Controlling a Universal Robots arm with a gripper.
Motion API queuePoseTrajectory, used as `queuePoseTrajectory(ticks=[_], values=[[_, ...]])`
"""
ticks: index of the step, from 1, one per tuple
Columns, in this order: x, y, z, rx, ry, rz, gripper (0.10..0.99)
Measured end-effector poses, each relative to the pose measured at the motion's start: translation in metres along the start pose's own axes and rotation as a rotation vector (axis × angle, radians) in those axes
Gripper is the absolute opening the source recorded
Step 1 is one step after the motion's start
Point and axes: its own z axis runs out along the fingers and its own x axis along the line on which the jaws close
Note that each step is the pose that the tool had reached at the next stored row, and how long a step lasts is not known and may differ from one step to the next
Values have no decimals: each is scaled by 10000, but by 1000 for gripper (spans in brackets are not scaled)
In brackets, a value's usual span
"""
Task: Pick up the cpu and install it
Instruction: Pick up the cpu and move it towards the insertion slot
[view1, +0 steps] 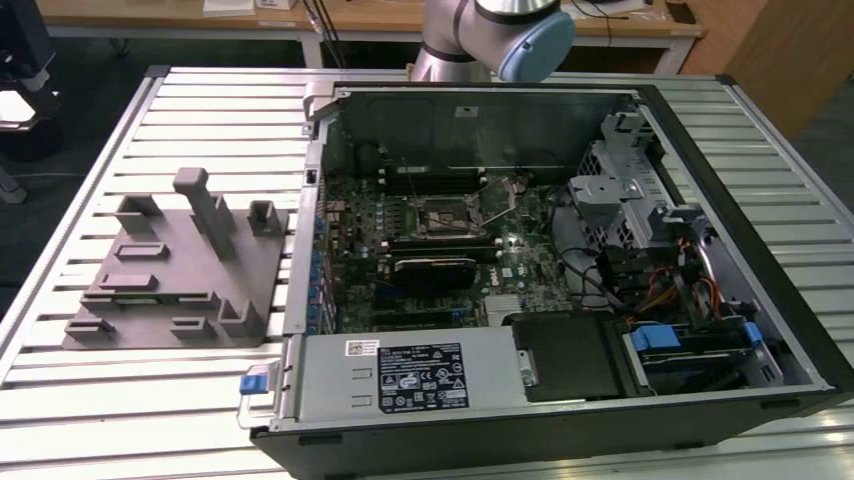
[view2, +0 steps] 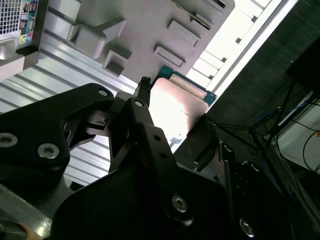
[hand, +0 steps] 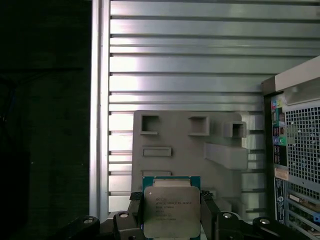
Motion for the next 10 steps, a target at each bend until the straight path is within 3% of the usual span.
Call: queuePoseTrajectory(ticks=[10], values=[[-81,2,3,0,0,0,541]])
